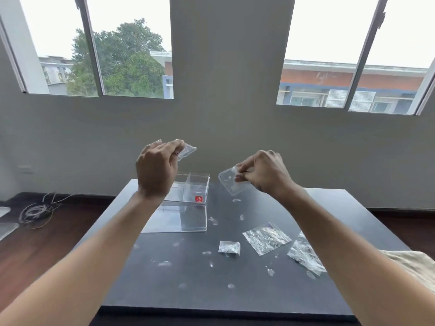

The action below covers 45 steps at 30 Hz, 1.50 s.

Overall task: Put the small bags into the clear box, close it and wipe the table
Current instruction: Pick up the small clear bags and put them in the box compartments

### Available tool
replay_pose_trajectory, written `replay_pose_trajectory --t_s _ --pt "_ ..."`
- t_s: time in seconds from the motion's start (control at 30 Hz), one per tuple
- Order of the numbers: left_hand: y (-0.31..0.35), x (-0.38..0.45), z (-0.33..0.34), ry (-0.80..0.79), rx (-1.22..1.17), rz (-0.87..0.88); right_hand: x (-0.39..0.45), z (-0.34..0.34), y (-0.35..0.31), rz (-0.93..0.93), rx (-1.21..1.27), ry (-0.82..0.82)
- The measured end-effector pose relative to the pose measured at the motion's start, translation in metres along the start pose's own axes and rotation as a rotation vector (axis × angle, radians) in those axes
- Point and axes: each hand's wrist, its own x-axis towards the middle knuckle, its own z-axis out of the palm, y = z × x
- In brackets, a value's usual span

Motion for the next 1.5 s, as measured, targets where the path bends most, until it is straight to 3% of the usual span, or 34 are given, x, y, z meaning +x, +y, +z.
replay_pose_trajectory --t_s 0.17,0.37,0.47,0.67,0.83,1.2,1.37,1.5 --pt "-0.036 -0.01 0.021 -0.088 0.063 0.046 0.046 0.051 -0.015 -0.082 0.019 -0.053" --pt "-0.064 -0.05 0.045 -0.404 0.135 0.119 0.088 0.1 -0.019 -0.127 -0.024 -0.144" --pt "-0.068 -0.056 0.048 -0.526 0.2 0.08 0.105 0.11 -0.021 -0.181 -0.1 -0.247" --pt "-0.059 -0.055 0.049 -0.623 0.182 -0.046 0.119 0.136 -0.025 -0.316 -0.29 -0.427" --pt "-0.065 -0.055 0.053 -0.737 0.231 -0.017 0.114 0.154 -0.024 -0.404 -0.376 -0.434" --pt "-0.058 -0.05 0.051 -0.864 0.271 -0.024 0.11 0.143 -0.042 -0.227 -0.401 -0.617" --pt "-0.053 -0.04 0.043 -0.892 0.208 -0.105 0.087 0.112 -0.031 -0.165 -0.176 -0.451" --pt "-0.04 -0.036 0.025 -0.876 0.217 -0.088 0.058 0.073 -0.025 -0.106 -0.06 -0.447"
